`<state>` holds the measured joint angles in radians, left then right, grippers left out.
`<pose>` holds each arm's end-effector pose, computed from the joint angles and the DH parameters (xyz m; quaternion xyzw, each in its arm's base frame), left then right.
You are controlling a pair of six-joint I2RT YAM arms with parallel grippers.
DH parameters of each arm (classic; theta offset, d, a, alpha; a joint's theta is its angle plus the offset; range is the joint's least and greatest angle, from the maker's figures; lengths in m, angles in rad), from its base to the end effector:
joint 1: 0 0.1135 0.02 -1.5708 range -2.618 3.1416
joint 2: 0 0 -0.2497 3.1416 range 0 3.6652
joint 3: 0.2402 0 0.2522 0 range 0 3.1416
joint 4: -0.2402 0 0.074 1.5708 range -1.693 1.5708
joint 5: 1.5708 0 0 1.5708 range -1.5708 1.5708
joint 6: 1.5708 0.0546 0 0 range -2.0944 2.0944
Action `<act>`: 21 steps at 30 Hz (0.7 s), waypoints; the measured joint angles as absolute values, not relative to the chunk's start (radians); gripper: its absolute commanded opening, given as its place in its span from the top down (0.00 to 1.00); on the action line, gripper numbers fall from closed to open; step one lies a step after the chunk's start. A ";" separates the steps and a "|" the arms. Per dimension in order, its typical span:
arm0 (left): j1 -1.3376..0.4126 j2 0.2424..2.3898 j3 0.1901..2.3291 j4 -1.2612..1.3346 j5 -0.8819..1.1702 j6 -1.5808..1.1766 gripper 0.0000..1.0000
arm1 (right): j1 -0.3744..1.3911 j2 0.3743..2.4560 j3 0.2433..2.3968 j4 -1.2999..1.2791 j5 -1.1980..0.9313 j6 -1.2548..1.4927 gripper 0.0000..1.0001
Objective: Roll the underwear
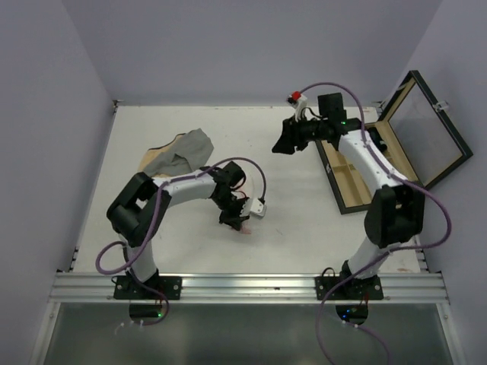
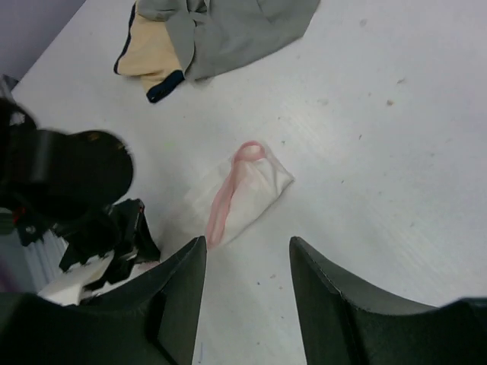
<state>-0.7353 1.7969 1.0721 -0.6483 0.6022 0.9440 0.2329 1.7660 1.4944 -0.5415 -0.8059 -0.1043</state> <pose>0.2184 -0.2393 0.1227 0.7270 0.6128 -0.2837 0.1245 0.3775 0.1300 0.2693 -0.2864 0.8182 0.3854 0.3161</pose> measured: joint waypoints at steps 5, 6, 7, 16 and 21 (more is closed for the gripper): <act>-0.628 1.995 1.260 -0.868 0.807 0.963 1.00 | 0.263 1.516 1.474 -0.563 -0.711 -0.252 0.32; -0.612 2.035 1.300 -0.916 0.839 0.965 1.00 | 0.270 1.466 1.453 -0.568 -0.704 -0.281 0.24; -0.600 2.075 1.339 -0.962 0.868 0.965 1.00 | 0.273 1.417 1.425 -0.572 -0.700 -0.309 0.17; -0.558 2.278 1.538 -1.201 0.978 0.941 1.00 | 0.332 1.227 1.268 -0.760 -0.719 -0.560 0.25; -0.557 2.315 1.567 -1.242 0.992 0.915 1.00 | 0.591 1.224 1.036 -0.725 -0.604 -0.566 0.37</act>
